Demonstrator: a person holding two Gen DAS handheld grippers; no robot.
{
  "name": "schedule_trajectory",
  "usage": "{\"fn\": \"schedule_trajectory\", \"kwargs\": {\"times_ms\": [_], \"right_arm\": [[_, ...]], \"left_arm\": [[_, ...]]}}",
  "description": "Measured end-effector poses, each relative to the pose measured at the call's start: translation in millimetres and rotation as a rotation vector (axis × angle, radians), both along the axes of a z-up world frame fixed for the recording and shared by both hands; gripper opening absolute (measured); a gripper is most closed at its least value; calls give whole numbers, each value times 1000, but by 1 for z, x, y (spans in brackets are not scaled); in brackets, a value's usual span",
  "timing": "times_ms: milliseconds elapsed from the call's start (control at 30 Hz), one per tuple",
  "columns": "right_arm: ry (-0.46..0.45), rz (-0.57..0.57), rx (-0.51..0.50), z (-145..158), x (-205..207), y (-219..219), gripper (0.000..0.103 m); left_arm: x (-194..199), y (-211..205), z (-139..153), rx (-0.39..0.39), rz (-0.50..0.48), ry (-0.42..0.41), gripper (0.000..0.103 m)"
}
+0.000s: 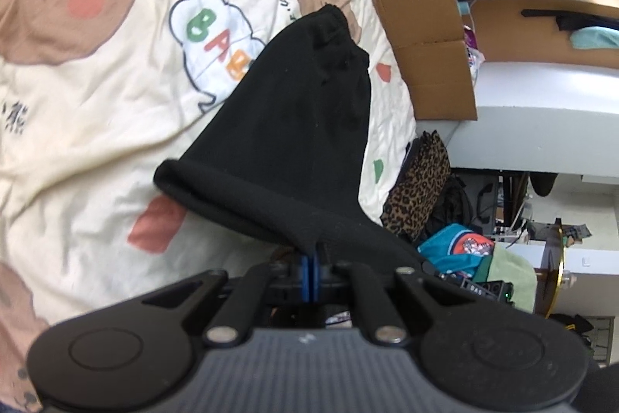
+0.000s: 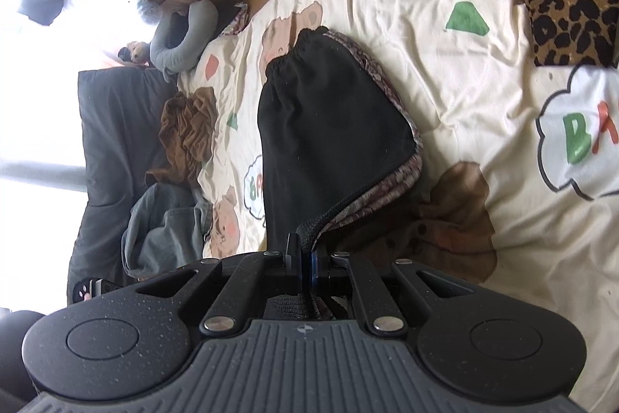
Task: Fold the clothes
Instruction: 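Lay the shorts' leg end on the sheet with the left gripper while the right gripper holds the waistband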
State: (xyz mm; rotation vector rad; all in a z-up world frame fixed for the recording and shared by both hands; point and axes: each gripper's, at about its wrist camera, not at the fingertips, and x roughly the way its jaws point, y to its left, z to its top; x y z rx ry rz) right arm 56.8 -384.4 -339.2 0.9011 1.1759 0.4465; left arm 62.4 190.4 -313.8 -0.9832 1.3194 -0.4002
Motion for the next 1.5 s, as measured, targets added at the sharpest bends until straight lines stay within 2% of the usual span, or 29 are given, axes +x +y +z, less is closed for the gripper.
{"fn": "schedule_trajectory", "kwargs": {"times_ms": [200, 400, 600, 800, 1033, 1267, 1367, 1433, 1500], "right_arm": [[-7, -8, 3, -4, 24, 5, 2], [-4, 13, -3, -13, 52, 5, 2], [6, 43, -29, -27, 80, 11, 3], [4, 44, -57, -39, 107, 18, 3], [-3, 31, -63, -58, 128, 20, 3], [-4, 8, -67, -80, 145, 19, 4], [-5, -2, -69, -89, 152, 18, 7], [-24, -4, -60, -95, 155, 17, 11], [-43, -4, -49, -100, 156, 16, 34]], "left_arm": [[26, 2, -8, -14, 22, -13, 2], [58, -1, -18, -21, -13, -28, 2], [95, -5, -38, 8, -50, -32, 2], [124, -4, -56, 15, -37, -51, 2], [145, 4, -74, 26, -11, -72, 2], [147, 8, -96, 26, 22, -90, 3], [148, 6, -103, 33, 15, -98, 4], [148, 4, -105, 36, 2, -107, 17], [147, 1, -106, 39, -11, -117, 26]]}}
